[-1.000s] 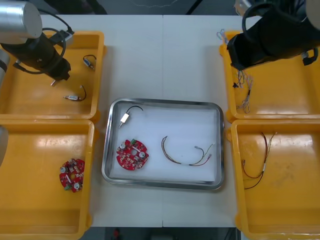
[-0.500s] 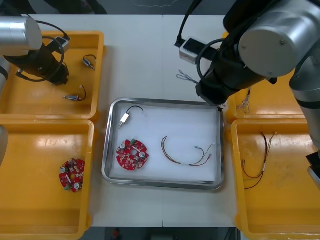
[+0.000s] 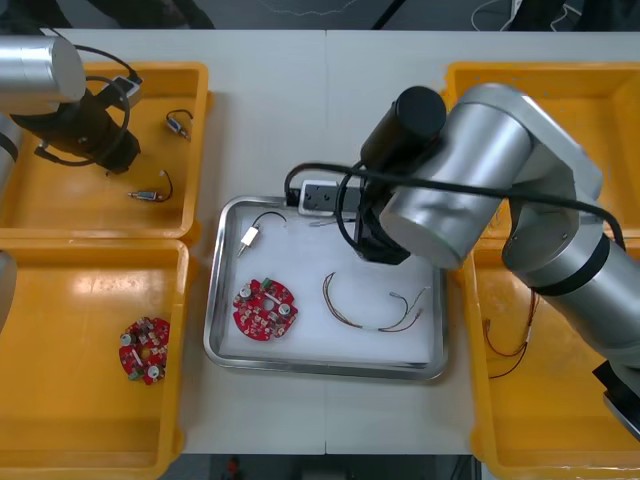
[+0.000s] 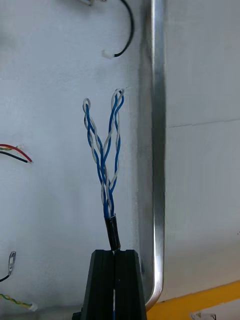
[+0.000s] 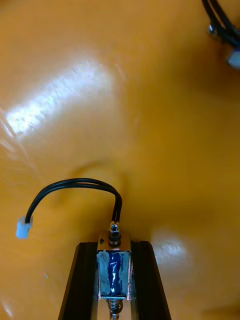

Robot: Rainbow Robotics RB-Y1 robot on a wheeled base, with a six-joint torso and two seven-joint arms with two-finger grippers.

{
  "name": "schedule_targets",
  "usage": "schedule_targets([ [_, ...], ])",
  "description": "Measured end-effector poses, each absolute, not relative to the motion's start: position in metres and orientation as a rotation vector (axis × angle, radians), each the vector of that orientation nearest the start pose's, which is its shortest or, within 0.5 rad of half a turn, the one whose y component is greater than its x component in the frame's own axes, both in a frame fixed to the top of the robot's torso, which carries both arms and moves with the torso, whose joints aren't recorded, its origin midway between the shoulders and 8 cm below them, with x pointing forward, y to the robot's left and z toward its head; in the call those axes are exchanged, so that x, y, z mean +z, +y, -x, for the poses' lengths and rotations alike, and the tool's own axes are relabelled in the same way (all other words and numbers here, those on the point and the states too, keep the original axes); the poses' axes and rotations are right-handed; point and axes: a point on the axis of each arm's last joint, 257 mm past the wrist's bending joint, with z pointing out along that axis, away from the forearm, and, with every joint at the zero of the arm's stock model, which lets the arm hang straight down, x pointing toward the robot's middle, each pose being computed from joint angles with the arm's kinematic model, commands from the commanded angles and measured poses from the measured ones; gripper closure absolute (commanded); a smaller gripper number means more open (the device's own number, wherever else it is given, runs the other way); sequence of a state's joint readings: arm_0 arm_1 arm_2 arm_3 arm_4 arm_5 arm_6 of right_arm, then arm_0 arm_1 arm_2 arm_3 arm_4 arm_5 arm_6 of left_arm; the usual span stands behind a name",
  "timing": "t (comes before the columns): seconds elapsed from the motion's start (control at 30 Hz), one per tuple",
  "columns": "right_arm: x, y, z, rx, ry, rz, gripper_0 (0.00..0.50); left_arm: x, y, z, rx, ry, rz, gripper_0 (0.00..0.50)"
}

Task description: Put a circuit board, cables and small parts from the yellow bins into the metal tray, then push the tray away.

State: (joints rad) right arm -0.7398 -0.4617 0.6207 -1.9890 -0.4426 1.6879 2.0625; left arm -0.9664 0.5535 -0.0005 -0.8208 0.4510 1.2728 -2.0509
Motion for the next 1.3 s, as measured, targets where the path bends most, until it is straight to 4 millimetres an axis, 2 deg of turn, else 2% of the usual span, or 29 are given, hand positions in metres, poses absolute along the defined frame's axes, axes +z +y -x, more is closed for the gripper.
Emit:
schedule_targets([
  [0.27,-0.229,-0.067,-0.461,-0.471,1.875,1.844,0.5,-0.185,0.347,-0.611,0.221,2.593,-0.611,0.5],
  [0.6,-0.246,-0.078,-0.468,-0.48,1.92,1.827,0.5,-0.158,0.341,-0.596,0.241,2.613,-0.655,0.5],
  [0.63,-0.246,-0.079,-0.469,-0.484,1.923,1.825,0.474,-0.154,0.341,-0.594,0.244,2.611,-0.657,0.499],
  [0.67,-0.246,-0.08,-0.469,-0.486,1.924,1.825,0.396,-0.149,0.34,-0.593,0.249,2.607,-0.661,0.499],
  [0.7,-0.246,-0.08,-0.469,-0.487,1.925,1.824,0.249,-0.146,0.34,-0.59,0.255,2.605,-0.665,0.499],
  [0.73,-0.247,-0.08,-0.469,-0.488,1.925,1.824,0.138,-0.143,0.34,-0.588,0.261,2.604,-0.67,0.499],
  [0.83,-0.247,-0.081,-0.47,-0.492,1.927,1.822,0.014,-0.133,0.339,-0.581,0.284,2.603,-0.686,0.5],
  [0.87,-0.247,-0.081,-0.47,-0.492,1.928,1.822,0.0,-0.131,0.339,-0.578,0.291,2.605,-0.69,0.498],
  [1.07,-0.248,-0.083,-0.469,-0.495,1.933,1.824,0.0,-0.122,0.339,-0.563,0.34,2.607,-0.721,0.499],
  [1.17,-0.248,-0.09,-0.464,-0.511,1.961,1.834,0.0,-0.119,0.339,-0.554,0.363,2.612,-0.734,0.498],
  [1.3,-0.23,-0.101,-0.456,-0.529,2.004,1.818,0.0,-0.114,0.342,-0.543,0.405,2.623,-0.74,0.5],
])
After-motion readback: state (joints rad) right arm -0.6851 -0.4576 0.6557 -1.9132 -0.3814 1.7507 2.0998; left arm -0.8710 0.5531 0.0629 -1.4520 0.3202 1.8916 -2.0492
